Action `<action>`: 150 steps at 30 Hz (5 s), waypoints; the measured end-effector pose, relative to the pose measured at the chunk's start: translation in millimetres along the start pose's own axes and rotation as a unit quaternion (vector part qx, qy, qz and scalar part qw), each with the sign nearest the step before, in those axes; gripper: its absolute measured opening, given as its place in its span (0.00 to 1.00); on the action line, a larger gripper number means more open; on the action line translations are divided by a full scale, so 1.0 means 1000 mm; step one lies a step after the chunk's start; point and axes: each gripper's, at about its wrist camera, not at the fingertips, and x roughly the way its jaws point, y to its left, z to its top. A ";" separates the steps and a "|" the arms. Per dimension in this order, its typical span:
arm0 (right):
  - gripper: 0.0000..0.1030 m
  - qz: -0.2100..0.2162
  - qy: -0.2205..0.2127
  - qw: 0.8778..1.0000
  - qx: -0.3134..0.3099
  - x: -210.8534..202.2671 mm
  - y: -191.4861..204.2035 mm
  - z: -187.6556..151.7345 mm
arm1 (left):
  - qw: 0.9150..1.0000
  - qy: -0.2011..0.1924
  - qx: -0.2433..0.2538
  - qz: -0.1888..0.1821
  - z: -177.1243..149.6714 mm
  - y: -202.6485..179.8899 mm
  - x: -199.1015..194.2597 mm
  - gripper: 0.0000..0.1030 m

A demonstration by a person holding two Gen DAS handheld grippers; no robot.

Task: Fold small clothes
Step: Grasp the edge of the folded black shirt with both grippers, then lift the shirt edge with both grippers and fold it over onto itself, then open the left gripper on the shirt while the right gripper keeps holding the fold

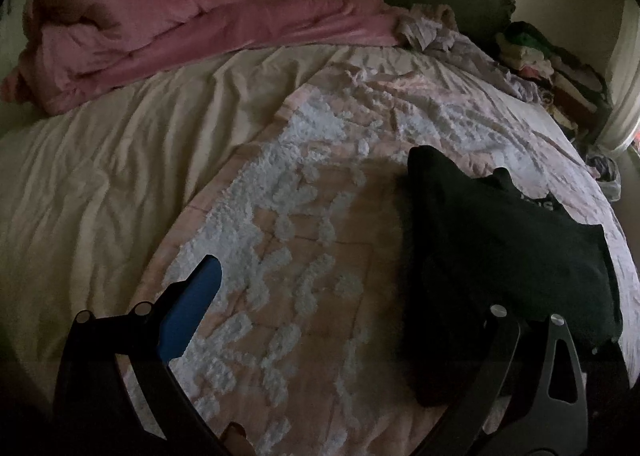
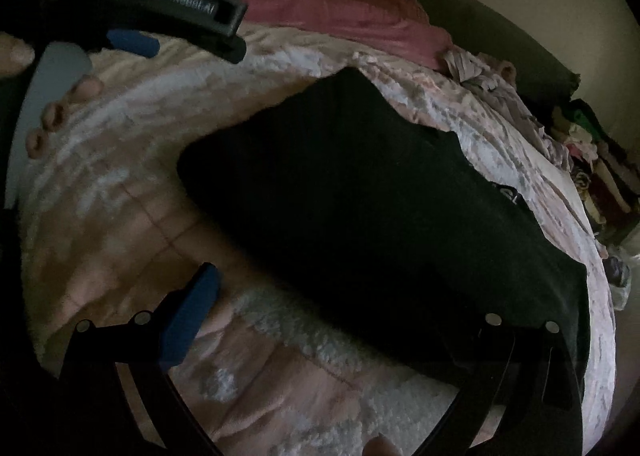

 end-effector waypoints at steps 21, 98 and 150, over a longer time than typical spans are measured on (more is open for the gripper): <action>0.65 -0.066 -0.056 0.994 -0.063 0.017 0.015 0.020 | 0.996 0.055 -0.018 -0.072 0.047 -0.031 0.062 0.91; 0.06 0.011 -0.109 0.915 0.387 -0.092 -0.211 -0.131 | 0.966 0.110 0.169 -0.162 0.001 -0.364 0.019 0.17; 0.83 0.216 -0.023 0.851 0.479 -0.036 -0.297 -0.129 | 0.979 0.045 0.134 -0.145 -0.020 -0.238 0.022 0.64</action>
